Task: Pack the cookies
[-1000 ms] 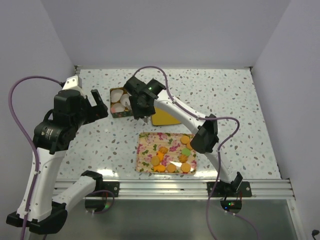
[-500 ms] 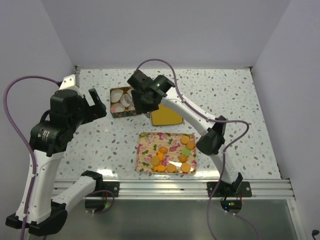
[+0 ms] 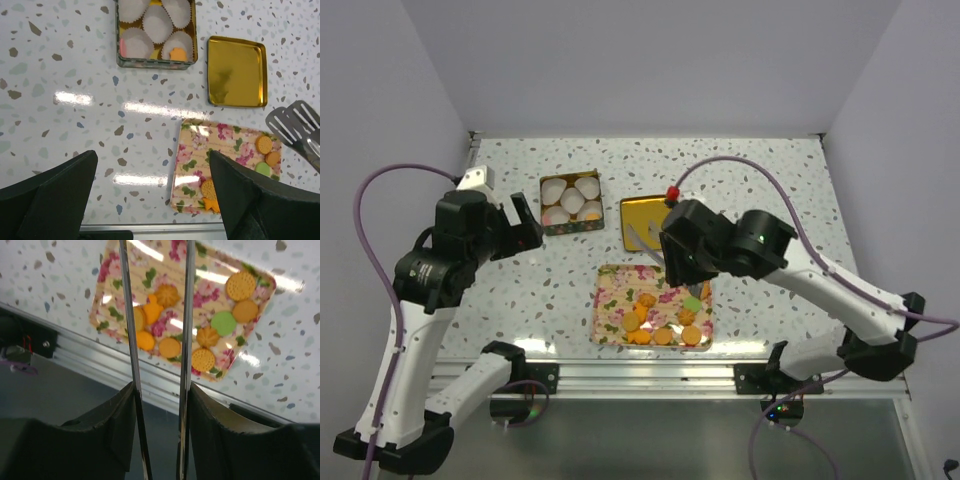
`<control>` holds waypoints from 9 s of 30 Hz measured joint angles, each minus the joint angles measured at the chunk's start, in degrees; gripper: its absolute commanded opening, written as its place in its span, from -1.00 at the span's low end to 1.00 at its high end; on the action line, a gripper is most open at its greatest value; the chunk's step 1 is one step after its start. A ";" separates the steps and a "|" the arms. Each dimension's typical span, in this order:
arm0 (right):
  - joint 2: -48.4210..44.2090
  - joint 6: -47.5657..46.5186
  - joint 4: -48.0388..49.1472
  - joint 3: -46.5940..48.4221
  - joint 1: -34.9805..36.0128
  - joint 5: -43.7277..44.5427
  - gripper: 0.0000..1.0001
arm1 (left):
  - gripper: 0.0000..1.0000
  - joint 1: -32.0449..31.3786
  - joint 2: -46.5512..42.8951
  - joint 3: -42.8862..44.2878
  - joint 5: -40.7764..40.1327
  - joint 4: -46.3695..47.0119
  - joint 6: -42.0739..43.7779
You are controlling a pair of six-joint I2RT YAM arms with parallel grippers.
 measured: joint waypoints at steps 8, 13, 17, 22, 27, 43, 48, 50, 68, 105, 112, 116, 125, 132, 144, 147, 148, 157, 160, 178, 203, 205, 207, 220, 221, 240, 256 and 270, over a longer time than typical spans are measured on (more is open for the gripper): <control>-14.93 10.32 0.31 -26.82 6.91 -2.49 -0.10 | 1.00 0.02 -2.89 -9.35 6.73 1.36 -2.51; -14.01 12.92 1.90 -28.11 8.98 -3.52 -0.06 | 1.00 0.02 -4.28 -10.40 8.68 1.99 -3.91; -11.80 13.57 3.30 -28.11 9.90 -3.67 -0.06 | 1.00 0.00 -5.42 -10.40 9.29 2.56 -5.01; -7.72 13.94 5.14 -28.11 10.93 -4.22 -0.07 | 1.00 0.02 -6.91 -10.43 9.46 2.60 -5.88; -4.17 14.16 6.88 -28.11 12.04 -4.94 -0.07 | 1.00 0.02 -8.13 -10.43 9.42 2.49 -6.36; -0.52 15.45 7.43 -26.77 13.57 -4.94 -0.27 | 1.00 0.02 -8.31 -10.40 7.78 1.09 -5.95; 0.52 15.82 7.06 -26.03 13.68 -4.87 -0.30 | 1.00 0.02 -7.65 -10.40 7.54 1.11 -5.01; 1.55 15.82 6.32 -24.33 13.68 -4.57 -0.30 | 1.00 0.02 -7.32 -10.38 7.41 1.11 -4.76; 25.59 4.52 -1.07 22.88 3.69 1.95 -0.35 | 1.00 0.02 -5.03 -5.46 7.13 1.09 -3.15; 54.77 -6.03 16.11 44.37 -14.49 -9.16 -0.18 | 1.00 0.02 -3.02 -2.64 9.84 -0.22 -1.90; 54.84 -6.03 16.26 43.06 -14.47 -9.35 -0.04 | 1.00 0.02 -2.97 -2.60 9.49 -0.31 -1.75; 54.84 -6.05 16.26 42.91 -14.47 -9.29 0.00 | 1.00 0.02 -3.04 -2.60 9.35 -0.42 -1.73; 54.75 -6.05 15.85 42.88 -14.47 -8.94 0.01 | 1.00 0.02 -3.41 -2.08 8.92 -1.20 -1.73; 50.71 -6.01 14.51 41.44 -14.45 -8.68 -0.02 | 1.00 0.02 -3.45 -1.31 6.56 -2.03 -1.60; 21.24 -4.98 9.92 20.61 -8.63 -4.26 -0.07 | 1.00 0.02 -3.82 -2.54 5.29 -1.38 -1.77; 10.75 -2.19 9.05 7.72 -3.93 -3.69 -0.08 | 1.00 0.02 -3.82 -3.69 5.16 -0.83 -1.81; 7.41 -0.98 8.50 3.15 -2.32 -3.72 -0.08 | 1.00 0.02 -3.78 -3.98 5.09 -0.72 -1.81; -7.21 10.12 2.75 -17.22 8.68 -3.89 -0.09 | 1.00 0.02 -4.46 -8.41 5.60 1.75 -2.21; -6.47 12.50 2.19 -17.29 13.99 -3.85 -0.08 | 1.00 0.02 -4.72 -9.57 6.38 1.88 -2.40; 7.17 16.33 0.37 -16.33 24.57 -3.78 -0.06 | 1.00 0.02 -8.87 -8.02 5.09 -0.74 -2.47; 9.29 19.04 -0.42 -13.16 27.08 -3.89 -0.45 | 1.00 0.02 -9.51 -7.13 3.28 -2.49 -2.05; 9.53 19.28 -0.63 -12.46 27.15 -3.67 -0.46 | 1.00 0.02 -9.51 -7.13 3.23 -2.51 -1.86; 9.70 19.34 -0.90 -11.91 27.15 -3.30 -0.46 | 1.00 0.02 -9.51 -7.10 3.19 -2.54 -1.75; 17.44 14.86 -2.10 11.10 20.28 2.36 -0.49 | 1.00 0.02 -7.93 -4.63 2.71 -3.15 -0.70; 18.60 13.57 -2.12 13.38 18.12 2.56 -0.48 | 1.00 0.02 -7.65 -4.17 2.71 -3.32 -0.68; 46.86 -1.66 10.25 44.70 -5.73 -9.70 -0.49 | 1.00 0.02 -6.21 1.36 2.75 -6.29 -0.33; 56.59 -0.66 25.73 44.89 -9.81 -14.14 -0.48 | 1.00 0.02 -10.19 4.44 0.98 -12.66 -0.50; 59.41 1.07 27.45 44.89 -10.16 -14.75 -0.20 | 1.00 0.02 -11.39 5.42 0.81 -13.14 -0.28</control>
